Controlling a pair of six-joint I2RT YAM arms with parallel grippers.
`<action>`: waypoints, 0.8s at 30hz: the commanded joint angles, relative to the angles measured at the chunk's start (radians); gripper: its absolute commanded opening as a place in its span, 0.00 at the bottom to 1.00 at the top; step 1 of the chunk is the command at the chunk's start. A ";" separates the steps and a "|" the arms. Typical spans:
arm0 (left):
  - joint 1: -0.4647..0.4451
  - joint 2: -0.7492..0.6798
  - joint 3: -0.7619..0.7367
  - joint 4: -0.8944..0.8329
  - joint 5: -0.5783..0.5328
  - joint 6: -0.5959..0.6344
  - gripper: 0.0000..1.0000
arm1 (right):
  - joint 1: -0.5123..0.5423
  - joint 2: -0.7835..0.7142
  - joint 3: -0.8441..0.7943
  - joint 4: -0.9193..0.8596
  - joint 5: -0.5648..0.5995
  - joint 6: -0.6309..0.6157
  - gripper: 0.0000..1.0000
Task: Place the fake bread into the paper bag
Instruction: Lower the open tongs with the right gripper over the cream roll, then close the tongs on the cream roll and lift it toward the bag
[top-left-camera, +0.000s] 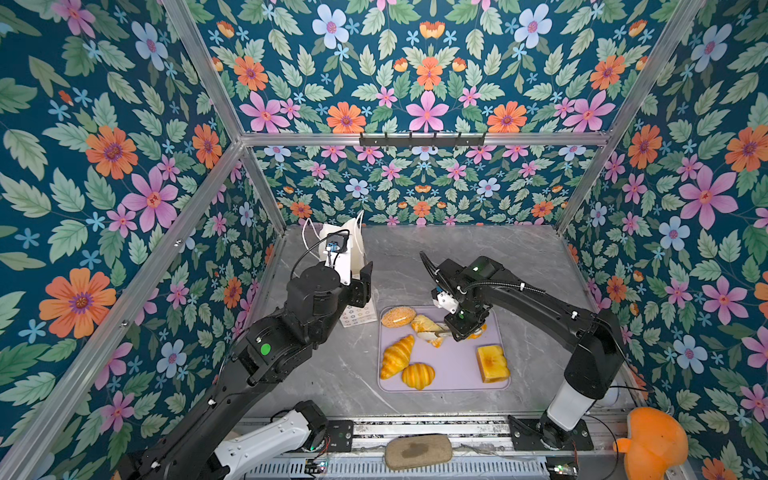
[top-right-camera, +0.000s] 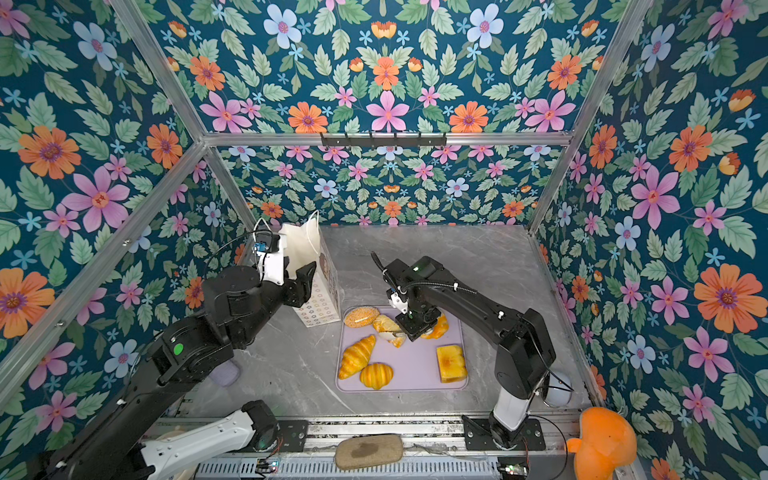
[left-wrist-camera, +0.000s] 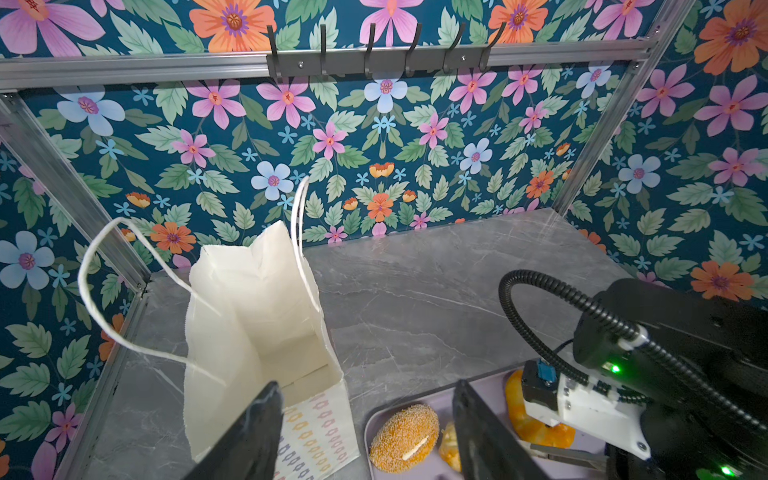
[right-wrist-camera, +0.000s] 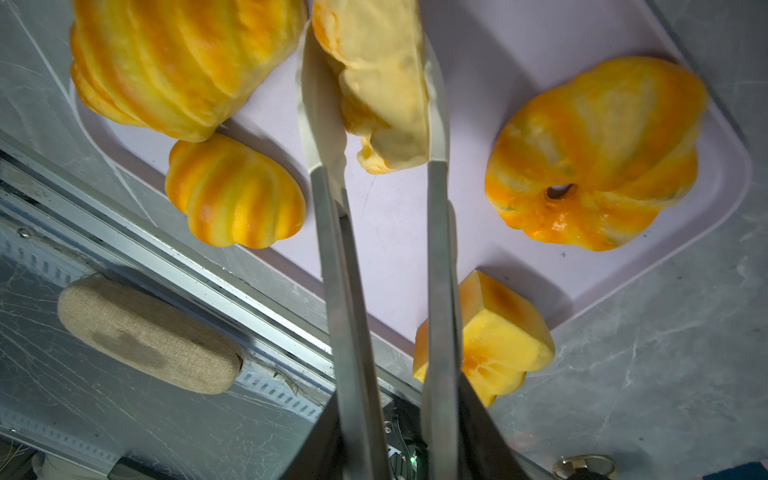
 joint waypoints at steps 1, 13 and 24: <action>0.009 0.000 -0.007 0.026 0.005 -0.015 0.65 | 0.000 -0.006 0.012 -0.006 0.014 0.006 0.29; 0.174 0.073 0.065 -0.063 0.076 -0.097 0.61 | 0.001 -0.128 0.126 -0.029 -0.002 0.010 0.20; 0.434 0.129 0.173 -0.178 0.125 -0.159 0.59 | 0.001 -0.112 0.459 -0.046 -0.095 0.026 0.17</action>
